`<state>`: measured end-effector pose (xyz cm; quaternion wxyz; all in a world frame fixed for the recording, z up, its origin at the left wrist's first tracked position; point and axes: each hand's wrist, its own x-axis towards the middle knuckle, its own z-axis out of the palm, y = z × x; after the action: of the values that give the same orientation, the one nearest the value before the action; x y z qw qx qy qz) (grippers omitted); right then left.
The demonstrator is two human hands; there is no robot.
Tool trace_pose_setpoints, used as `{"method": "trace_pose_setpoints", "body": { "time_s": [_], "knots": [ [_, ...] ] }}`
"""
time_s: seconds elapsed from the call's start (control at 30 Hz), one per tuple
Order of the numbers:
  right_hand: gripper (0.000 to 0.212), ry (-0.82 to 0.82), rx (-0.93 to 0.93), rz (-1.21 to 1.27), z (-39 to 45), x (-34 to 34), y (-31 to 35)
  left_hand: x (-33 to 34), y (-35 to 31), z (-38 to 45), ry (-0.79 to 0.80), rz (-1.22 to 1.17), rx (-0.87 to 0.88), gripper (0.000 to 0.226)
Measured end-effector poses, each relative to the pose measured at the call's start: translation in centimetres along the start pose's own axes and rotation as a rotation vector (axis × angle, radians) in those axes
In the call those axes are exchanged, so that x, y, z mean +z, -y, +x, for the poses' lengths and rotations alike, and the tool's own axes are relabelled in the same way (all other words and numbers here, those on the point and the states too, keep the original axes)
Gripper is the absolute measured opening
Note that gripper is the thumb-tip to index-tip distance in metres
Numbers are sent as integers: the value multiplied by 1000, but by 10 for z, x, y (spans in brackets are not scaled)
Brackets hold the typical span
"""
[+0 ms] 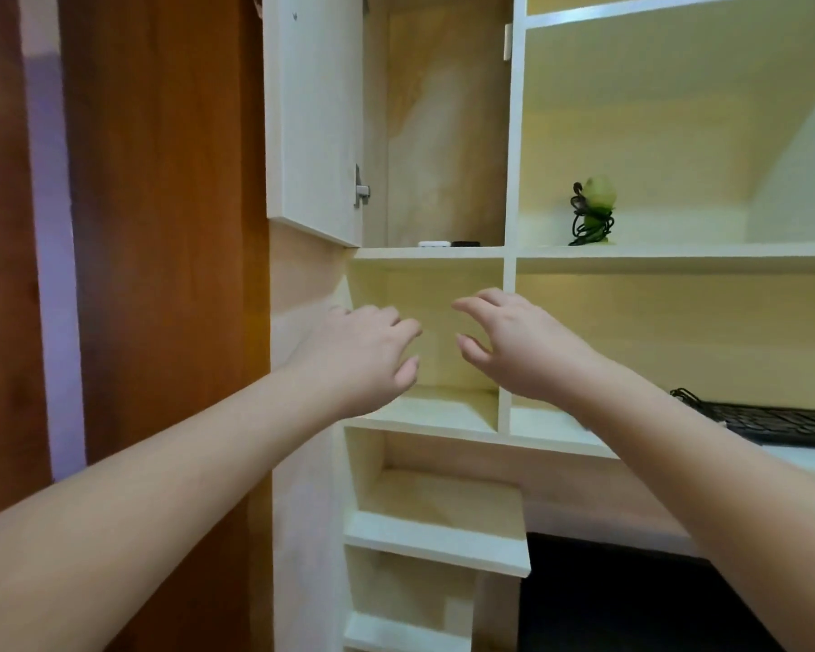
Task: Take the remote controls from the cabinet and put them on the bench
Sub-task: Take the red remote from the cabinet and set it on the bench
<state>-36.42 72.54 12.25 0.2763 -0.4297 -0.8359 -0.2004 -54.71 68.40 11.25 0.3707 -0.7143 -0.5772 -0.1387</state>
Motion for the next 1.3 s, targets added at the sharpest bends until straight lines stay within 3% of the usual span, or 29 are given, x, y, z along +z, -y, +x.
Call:
{"method": "trace_pose_setpoints", "body": {
  "time_s": [0.33,0.53,0.9,1.3],
  "knots": [
    [45,-58,-48,236,79,-12,-64,22,9,105,-127,-31,-89,46],
    [45,-83,-89,273,120,-1,-77,26,27,153,-165,-187,-225,40],
    [64,-28,-23,210,159,12,-72,60,48,205,-103,-395,-217,53],
    [61,-4,81,224,197,-1,-57,56,66,215,68,-440,-150,48]
  ]
}}
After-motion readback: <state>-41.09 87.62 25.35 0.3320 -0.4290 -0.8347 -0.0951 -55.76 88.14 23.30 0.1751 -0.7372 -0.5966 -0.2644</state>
